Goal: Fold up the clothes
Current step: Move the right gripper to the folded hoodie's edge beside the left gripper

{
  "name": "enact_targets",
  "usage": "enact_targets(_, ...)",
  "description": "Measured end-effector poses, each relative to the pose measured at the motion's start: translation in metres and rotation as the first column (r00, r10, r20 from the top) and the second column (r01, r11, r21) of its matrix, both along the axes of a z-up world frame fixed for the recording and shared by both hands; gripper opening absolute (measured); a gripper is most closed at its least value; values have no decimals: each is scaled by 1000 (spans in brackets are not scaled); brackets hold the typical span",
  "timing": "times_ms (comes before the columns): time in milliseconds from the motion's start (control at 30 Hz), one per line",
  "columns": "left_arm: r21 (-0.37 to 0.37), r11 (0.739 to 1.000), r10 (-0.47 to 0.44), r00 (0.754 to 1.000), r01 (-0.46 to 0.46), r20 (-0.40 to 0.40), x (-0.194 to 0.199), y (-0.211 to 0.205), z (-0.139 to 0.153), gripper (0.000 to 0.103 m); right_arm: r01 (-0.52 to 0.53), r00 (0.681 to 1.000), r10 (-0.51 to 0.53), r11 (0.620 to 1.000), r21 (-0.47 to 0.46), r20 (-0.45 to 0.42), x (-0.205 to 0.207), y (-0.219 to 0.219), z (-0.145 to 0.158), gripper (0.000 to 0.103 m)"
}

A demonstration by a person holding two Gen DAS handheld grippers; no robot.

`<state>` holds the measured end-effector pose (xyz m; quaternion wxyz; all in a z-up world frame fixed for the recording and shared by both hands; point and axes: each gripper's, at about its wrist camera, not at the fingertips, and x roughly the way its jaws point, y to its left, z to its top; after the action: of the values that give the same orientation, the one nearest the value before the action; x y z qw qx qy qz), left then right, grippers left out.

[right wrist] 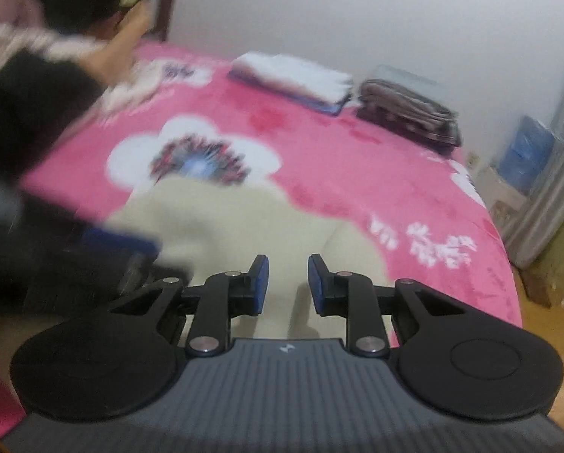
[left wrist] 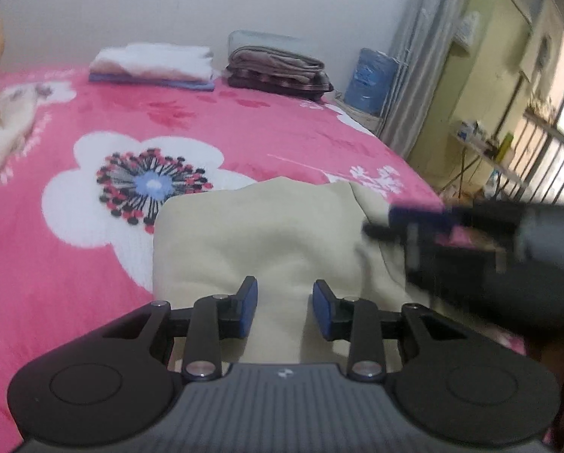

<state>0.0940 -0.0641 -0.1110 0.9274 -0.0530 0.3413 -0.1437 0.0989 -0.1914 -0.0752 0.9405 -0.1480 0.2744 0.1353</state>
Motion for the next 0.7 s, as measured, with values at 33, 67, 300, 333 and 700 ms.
enact_targets(33, 7, 1000, -1, 1000, 1, 4, -1, -1, 0, 34, 39, 999, -40, 999, 29, 11, 6, -7, 2, 22)
enact_targets(67, 9, 1000, -1, 1000, 1, 6, -1, -2, 0, 34, 71, 997, -72, 996, 62, 14, 12, -14, 4, 22)
enact_targets(300, 63, 998, -28, 999, 27, 23, -4, -10, 5, 34, 152, 987, -140, 970, 191, -76, 31, -37, -54, 22)
enact_targets(333, 79, 996, -32, 999, 30, 27, -5, -10, 9, 34, 160, 986, -146, 968, 194, -84, 31, -37, -51, 22)
enact_targets(700, 135, 989, 62, 998, -65, 25, 47, -10, 3, 34, 166, 986, -155, 958, 233, -62, 23, -42, -52, 23)
